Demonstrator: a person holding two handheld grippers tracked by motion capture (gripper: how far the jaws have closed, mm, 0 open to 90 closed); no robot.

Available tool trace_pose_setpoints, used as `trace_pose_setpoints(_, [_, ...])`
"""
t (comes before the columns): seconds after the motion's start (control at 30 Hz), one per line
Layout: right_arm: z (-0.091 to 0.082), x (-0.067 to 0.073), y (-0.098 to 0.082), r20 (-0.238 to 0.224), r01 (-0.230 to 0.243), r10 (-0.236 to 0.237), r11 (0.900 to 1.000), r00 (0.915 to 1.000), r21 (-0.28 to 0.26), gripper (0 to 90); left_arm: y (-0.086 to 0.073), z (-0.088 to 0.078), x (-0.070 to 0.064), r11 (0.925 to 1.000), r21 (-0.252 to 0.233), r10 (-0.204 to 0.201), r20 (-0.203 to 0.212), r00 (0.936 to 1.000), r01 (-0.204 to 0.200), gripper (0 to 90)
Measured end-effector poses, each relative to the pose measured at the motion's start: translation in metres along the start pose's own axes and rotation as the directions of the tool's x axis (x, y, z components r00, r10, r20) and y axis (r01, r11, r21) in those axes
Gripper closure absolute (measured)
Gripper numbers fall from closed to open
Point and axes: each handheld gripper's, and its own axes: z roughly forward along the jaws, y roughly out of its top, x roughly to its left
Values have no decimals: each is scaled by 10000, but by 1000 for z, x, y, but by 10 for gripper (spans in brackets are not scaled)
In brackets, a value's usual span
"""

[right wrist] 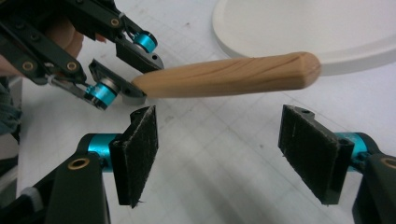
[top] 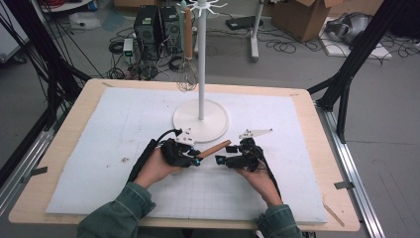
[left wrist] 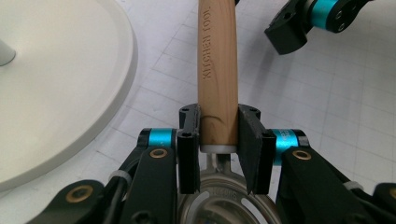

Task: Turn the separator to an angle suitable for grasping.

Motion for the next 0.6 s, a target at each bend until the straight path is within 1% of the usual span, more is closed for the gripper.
trace_pose_setpoints(0.1, [4, 3, 2, -196, -152, 148, 9997, 9997, -200, 317, 0, -2, 0, 9999, -110, 12, 27, 10000, -11, 705])
trace_pose_setpoints(0.2, [7, 5, 5, -362, -269, 257, 9991, 9990, -333, 345, -1, -4, -1, 9999, -104, 104, 4, 9999, -104, 705])
trace_pose_setpoints(0.3, [10, 6, 8, -651, -351, 317, 9981, 9974, -504, 374, -4, -4, -3, 9998, -203, 43, -34, 10000, -43, 705])
trace_pose_setpoints(0.37, [12, 8, 10, -660, -342, 306, 9979, 9973, -546, 395, -4, -6, -3, 9996, -271, 37, -46, 10000, -38, 704])
trace_pose_setpoints(0.43, [12, 9, 12, -789, -481, 431, 9969, 9959, -622, 418, -4, -8, -3, 9996, -272, 31, -59, 10000, -33, 704])
trace_pose_setpoints(0.57, [15, 13, 17, -762, -579, 521, 9954, 9957, -759, 443, -5, -10, -4, 9994, -353, 2, -117, 9999, -6, 703])
trace_pose_setpoints(0.6, [16, 14, 18, -792, -620, 558, 9950, 9953, -778, 453, -4, -11, -4, 9994, -326, 60, -132, 9999, -65, 701])
